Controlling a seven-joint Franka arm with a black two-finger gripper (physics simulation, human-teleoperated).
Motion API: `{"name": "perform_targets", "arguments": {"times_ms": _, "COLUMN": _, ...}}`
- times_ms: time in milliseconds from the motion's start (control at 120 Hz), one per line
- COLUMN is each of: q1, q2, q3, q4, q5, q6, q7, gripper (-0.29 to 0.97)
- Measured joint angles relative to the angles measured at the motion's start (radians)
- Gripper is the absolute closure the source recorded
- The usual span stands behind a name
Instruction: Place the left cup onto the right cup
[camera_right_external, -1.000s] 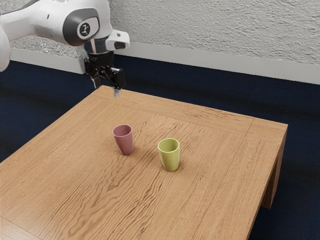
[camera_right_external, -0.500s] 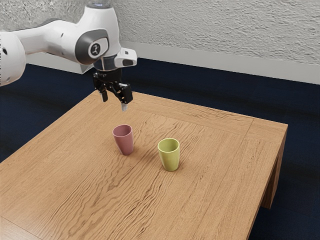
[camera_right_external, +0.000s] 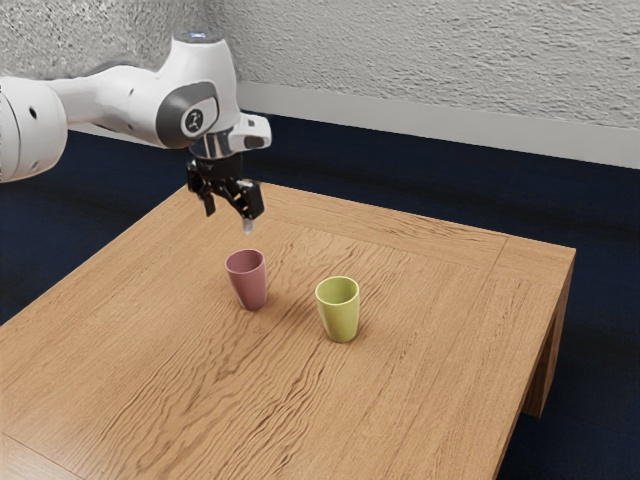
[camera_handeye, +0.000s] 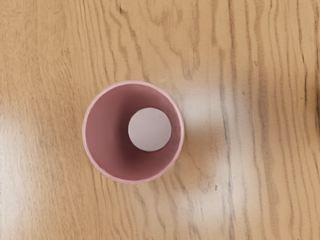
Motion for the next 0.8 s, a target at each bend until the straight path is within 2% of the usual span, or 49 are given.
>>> {"name": "perform_targets", "arguments": {"times_ms": 800, "q1": 0.003, "q2": 0.087, "q3": -0.015, "q4": 0.007, "q5": -0.008, "q6": 0.087, "q7": 0.014, "gripper": 0.00}}
